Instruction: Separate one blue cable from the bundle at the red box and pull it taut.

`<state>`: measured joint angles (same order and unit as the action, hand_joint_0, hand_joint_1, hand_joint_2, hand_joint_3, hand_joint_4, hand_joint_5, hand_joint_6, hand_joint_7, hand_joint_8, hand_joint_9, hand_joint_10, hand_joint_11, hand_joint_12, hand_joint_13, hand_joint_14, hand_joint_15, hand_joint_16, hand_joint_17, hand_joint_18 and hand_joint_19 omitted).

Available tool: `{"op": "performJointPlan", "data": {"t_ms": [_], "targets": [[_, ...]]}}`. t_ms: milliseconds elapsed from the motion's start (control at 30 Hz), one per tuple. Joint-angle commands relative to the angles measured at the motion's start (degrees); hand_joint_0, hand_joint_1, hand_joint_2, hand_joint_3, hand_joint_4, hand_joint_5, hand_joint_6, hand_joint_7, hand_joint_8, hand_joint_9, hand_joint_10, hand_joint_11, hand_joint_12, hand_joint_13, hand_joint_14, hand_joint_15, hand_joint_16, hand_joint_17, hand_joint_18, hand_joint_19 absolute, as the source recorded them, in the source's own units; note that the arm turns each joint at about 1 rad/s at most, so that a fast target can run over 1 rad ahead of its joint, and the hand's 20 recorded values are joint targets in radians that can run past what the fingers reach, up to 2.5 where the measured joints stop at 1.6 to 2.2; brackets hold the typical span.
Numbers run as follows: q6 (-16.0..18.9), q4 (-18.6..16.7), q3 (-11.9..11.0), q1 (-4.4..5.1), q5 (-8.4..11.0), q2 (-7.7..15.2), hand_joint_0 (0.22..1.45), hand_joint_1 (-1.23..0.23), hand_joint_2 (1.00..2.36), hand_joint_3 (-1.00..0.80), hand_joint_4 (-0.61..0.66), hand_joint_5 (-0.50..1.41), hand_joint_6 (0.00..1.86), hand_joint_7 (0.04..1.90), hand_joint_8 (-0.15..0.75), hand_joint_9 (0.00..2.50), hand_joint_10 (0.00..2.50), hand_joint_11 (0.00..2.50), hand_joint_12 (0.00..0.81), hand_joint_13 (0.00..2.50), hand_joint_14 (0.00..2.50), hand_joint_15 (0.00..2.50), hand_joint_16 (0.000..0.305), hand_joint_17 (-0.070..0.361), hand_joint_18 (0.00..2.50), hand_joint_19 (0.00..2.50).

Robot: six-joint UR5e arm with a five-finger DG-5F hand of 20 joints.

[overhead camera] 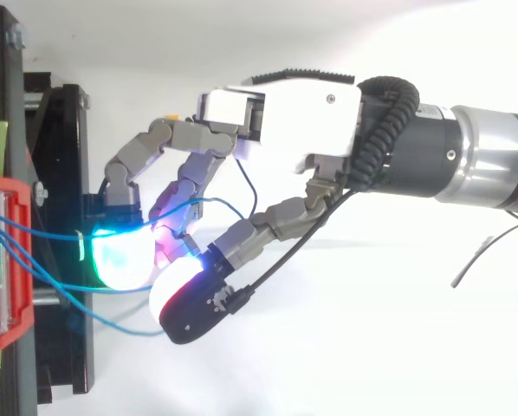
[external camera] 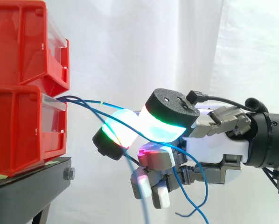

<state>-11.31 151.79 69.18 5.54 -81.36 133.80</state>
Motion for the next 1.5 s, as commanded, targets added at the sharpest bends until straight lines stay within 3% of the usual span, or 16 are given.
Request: {"op": "performJointPlan", "data": {"t_ms": [0, 133, 267, 367, 633, 800, 967, 1167, 1333, 1467], "targets": [[-0.03, 0.00, -0.01, 0.00, -0.02, 0.05, 0.61, -0.95, 1.00, -0.50, 0.05, -0.16, 0.94, 0.85, 0.257, 1.14, 0.02, 1.19, 0.340, 0.95, 0.03, 0.71, 0.051, 0.115, 0.92, 0.79], [0.06, -0.35, -0.01, 0.00, -0.11, 0.67, 0.50, -0.79, 1.00, -0.50, 0.09, -0.15, 0.93, 0.77, 0.292, 1.18, 0.02, 1.18, 0.375, 0.99, 0.03, 0.71, 0.056, 0.126, 0.97, 0.80], [0.32, -1.23, -0.01, 0.00, -0.20, 1.20, 0.53, -0.56, 1.00, -0.50, 0.07, -0.15, 0.91, 0.79, 0.286, 1.22, 0.02, 1.17, 0.364, 1.01, 0.03, 0.72, 0.054, 0.122, 0.97, 0.83], [0.32, -1.32, -0.01, 0.00, -0.20, 1.28, 0.60, -0.51, 1.00, -0.50, 0.04, -0.14, 0.90, 0.84, 0.271, 1.23, 0.02, 1.18, 0.358, 1.01, 0.03, 0.72, 0.051, 0.115, 0.94, 0.85], [0.32, -1.41, -0.01, 0.00, -0.11, 1.28, 0.63, -0.79, 1.02, -0.30, 0.03, -0.15, 0.90, 0.89, 0.278, 1.18, 0.02, 1.19, 0.364, 0.98, 0.03, 0.74, 0.052, 0.117, 0.93, 0.85], [0.32, -1.67, -0.10, 0.00, -0.11, 1.20, 0.72, -0.90, 1.01, -0.33, -0.08, -0.16, 0.93, 0.94, 0.261, 1.14, 0.02, 1.19, 0.346, 0.95, 0.03, 0.71, 0.052, 0.116, 0.92, 0.79], [0.41, -1.58, -0.28, 0.00, -0.20, 1.20, 0.80, -0.95, 1.00, -0.50, -0.12, -0.16, 0.95, 0.93, 0.243, 1.12, 0.02, 1.18, 0.337, 0.92, 0.03, 0.70, 0.051, 0.114, 0.89, 0.76], [1.82, -1.23, -0.98, 0.09, -0.20, 1.20, 0.79, -0.94, 1.00, -0.50, -0.08, -0.17, 0.96, 0.93, 0.244, 1.09, 0.03, 1.18, 0.334, 0.92, 0.03, 0.71, 0.050, 0.113, 0.89, 0.74], [3.49, -0.70, -1.77, 0.18, -0.55, 1.20, 0.78, -0.94, 1.02, -0.32, 0.00, -0.21, 0.98, 0.81, 0.235, 1.00, 0.02, 1.18, 0.335, 0.89, 0.03, 0.71, 0.052, 0.117, 0.86, 0.76], [4.37, 0.79, -2.39, 0.44, -0.73, 1.20, 0.71, -1.00, 1.00, -0.50, 0.01, -0.22, 0.96, 0.77, 0.227, 0.95, 0.02, 1.15, 0.339, 0.86, 0.03, 0.70, 0.054, 0.121, 0.84, 0.72]]}}
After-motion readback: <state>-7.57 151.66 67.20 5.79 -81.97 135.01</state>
